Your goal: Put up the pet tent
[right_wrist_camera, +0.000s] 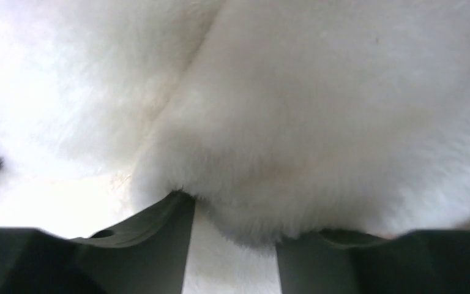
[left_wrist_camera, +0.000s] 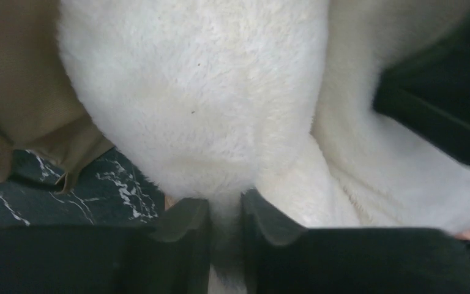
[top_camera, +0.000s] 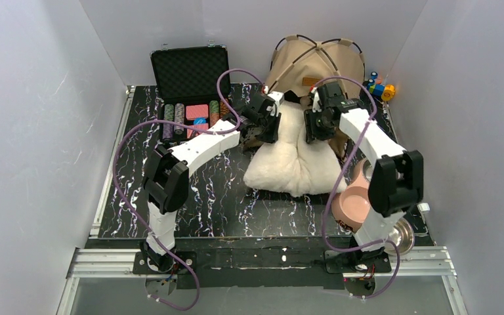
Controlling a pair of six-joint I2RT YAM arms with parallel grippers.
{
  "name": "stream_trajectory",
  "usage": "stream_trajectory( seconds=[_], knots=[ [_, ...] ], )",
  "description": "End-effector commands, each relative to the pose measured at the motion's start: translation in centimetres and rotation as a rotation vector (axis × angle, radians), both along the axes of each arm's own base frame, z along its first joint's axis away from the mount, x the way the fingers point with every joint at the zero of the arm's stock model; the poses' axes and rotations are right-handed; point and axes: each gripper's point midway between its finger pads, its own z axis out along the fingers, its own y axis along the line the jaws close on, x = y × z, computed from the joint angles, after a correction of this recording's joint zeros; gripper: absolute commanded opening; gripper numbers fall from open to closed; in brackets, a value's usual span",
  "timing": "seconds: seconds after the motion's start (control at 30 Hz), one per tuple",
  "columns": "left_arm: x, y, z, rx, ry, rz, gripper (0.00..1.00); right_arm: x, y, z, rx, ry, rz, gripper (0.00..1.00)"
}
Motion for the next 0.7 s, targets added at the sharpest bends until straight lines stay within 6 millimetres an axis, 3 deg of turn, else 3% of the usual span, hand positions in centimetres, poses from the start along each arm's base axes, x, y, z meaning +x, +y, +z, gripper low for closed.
stream_trajectory(
  seconds=[0.0,0.1,0.23,0.47,0.67],
  knots=[
    [-0.4,0.9,2.6,-0.05,-0.01,-0.022,0.36,-0.4,0.2,4.5,0.101,-0.161,-0.044,0.6],
    [-1.1,2.1,3.5,-0.072,-0.017,-0.023,0.7,-2.9,0.5,4.8,0.15,-0.143,-0.031,0.69],
    [-3.1,3.6,5.7,-0.096,-0.07,-0.059,0.98,-5.8,0.2,5.8,0.194,-0.151,-0.041,0.79],
    [-8.0,7.3,4.8,-0.119,-0.056,-0.098,0.98,-10.2,-1.2,7.5,0.215,-0.207,-0.062,0.84],
    [-11.3,9.3,3.0,-0.148,-0.007,-0.137,0.98,-13.8,-2.9,6.2,0.202,-0.152,-0.165,0.85]
  ],
)
